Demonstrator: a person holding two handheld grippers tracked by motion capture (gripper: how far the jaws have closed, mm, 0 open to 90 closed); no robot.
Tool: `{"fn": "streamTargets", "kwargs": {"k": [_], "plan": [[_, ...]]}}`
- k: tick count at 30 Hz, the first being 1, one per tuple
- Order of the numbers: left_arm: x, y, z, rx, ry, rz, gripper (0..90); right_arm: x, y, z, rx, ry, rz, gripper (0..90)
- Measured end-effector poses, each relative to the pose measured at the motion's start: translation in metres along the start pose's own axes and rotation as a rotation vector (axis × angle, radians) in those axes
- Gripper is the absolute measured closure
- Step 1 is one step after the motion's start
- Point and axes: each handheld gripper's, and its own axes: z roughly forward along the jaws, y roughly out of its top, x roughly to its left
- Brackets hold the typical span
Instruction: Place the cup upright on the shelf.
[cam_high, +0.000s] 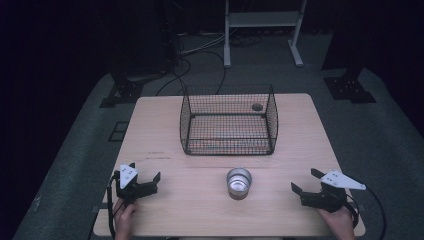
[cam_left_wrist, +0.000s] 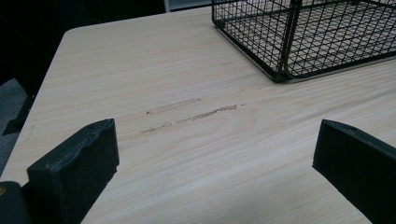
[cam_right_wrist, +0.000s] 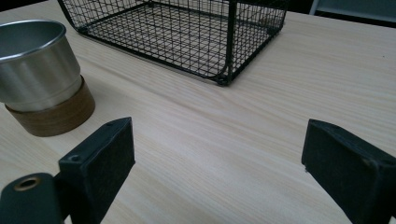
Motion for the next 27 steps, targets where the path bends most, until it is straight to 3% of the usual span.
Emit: {"fn": "streamTargets", "kwargs": {"k": [17,27], "plan": [[0.000,0.000,0.000,0.001,0.000,0.003,0.0,0.012,0.019,0.010,0.029,0.054,-0.066,12.5],[0.000,0.000,0.000,0.002,0.001,0.005,0.0,0.026,0.029,0.015,0.035,0.099,-0.109,12.5]]}}
